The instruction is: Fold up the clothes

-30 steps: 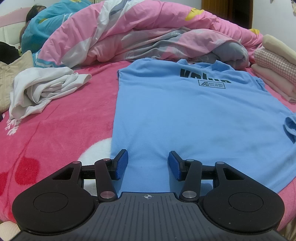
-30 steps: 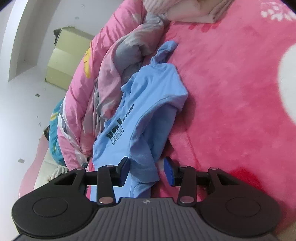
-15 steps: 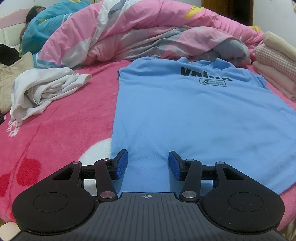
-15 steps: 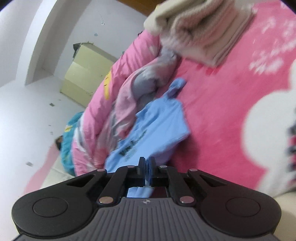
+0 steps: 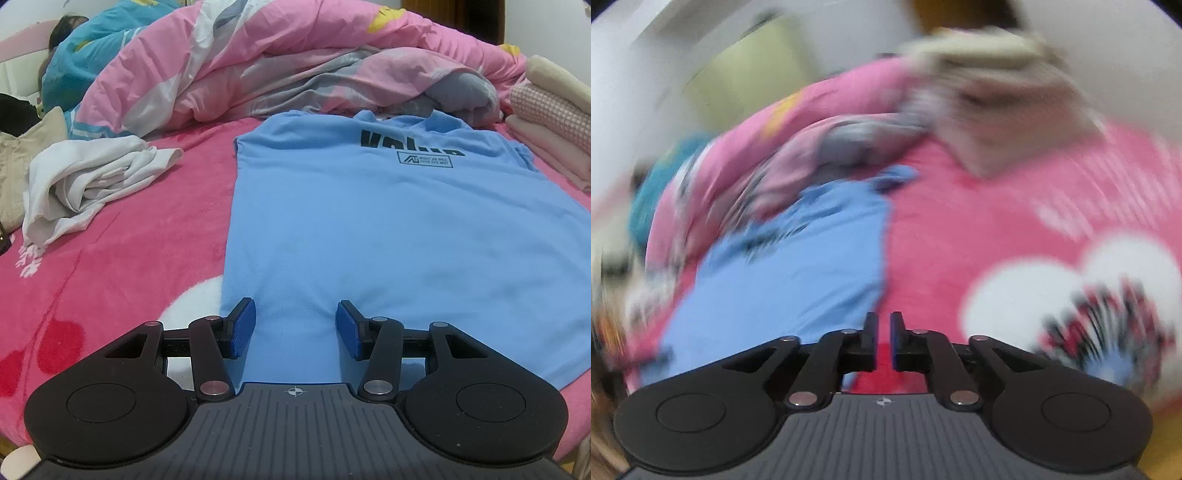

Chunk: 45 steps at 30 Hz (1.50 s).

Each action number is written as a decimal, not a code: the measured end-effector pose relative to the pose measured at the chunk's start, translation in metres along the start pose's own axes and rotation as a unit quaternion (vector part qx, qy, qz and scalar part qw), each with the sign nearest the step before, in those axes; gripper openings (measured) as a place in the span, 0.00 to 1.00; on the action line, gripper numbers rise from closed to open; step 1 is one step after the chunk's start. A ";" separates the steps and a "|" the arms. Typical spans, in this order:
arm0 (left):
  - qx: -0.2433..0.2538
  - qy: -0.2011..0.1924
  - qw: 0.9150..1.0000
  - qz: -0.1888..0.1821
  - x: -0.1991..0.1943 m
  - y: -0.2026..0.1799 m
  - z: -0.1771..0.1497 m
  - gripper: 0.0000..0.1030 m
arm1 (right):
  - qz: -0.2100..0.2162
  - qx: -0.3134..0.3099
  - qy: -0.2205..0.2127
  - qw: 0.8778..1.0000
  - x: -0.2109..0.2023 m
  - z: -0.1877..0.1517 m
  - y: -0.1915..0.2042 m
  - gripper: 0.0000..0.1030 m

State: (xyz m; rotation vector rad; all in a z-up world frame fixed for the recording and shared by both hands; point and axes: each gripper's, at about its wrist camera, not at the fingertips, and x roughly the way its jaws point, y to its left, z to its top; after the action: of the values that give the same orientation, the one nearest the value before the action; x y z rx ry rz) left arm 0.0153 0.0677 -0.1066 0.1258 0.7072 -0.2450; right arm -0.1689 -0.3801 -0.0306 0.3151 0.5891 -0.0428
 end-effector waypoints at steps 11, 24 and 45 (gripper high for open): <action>-0.002 -0.003 1.000 -0.001 0.000 0.000 -0.001 0.48 | -0.037 -0.359 0.058 0.931 0.036 -0.033 0.106 0.30; -0.003 -0.006 1.000 -0.003 0.000 0.001 -0.002 0.48 | -0.070 -0.302 0.048 0.949 0.027 -0.035 0.079 0.04; -0.004 -0.009 1.000 -0.007 -0.001 0.002 -0.002 0.48 | -0.061 -0.262 0.031 0.963 0.013 -0.033 0.072 0.42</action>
State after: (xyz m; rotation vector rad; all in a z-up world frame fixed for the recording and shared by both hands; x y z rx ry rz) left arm 0.0143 0.0697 -0.1074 0.1121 0.6917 -0.2559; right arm -0.1662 -0.3011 -0.0433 -0.2348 0.6582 0.0059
